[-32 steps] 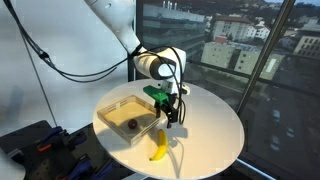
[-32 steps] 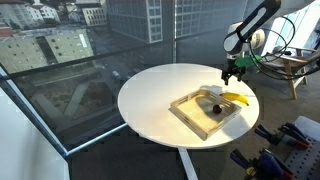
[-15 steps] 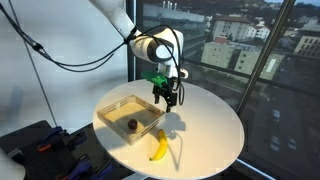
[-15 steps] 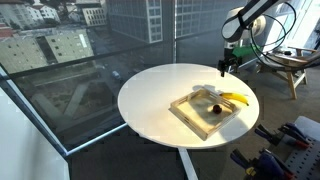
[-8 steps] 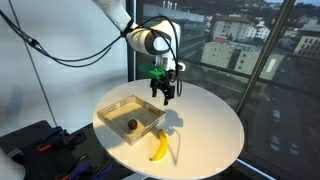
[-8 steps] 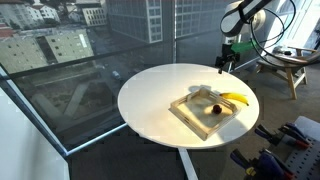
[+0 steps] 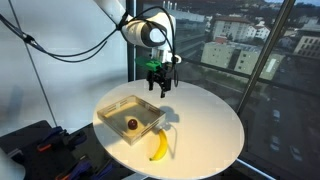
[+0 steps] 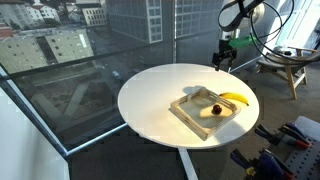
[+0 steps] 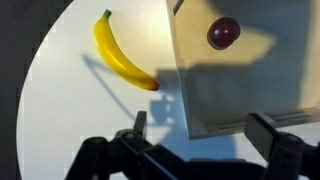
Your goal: Move the banana from the tray to the table
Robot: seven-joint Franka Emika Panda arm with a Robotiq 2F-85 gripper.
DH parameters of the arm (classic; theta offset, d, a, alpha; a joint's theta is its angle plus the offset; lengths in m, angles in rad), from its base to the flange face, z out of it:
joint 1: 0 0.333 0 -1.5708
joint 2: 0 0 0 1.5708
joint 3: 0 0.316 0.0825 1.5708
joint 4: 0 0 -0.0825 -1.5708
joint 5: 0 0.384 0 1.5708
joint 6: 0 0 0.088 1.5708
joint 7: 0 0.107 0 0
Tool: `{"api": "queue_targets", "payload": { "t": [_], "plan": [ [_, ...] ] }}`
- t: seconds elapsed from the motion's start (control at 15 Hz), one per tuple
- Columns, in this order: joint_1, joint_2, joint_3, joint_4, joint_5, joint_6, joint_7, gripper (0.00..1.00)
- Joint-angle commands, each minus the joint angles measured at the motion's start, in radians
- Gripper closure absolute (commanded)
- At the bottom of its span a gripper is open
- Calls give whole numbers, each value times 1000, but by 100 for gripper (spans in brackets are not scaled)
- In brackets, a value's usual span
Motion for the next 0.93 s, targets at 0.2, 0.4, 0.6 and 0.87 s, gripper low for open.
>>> {"api": "queue_targets", "payload": {
  "t": [0.2, 0.4, 0.6, 0.87],
  "plan": [
    [19, -62, 10, -16, 21, -63, -6, 0],
    [28, -85, 13, -25, 20, -79, 4, 0],
    [37, -107, 17, -33, 22, -99, 10, 0],
    [51, -137, 25, -53, 24, -113, 19, 0]
  ]
}}
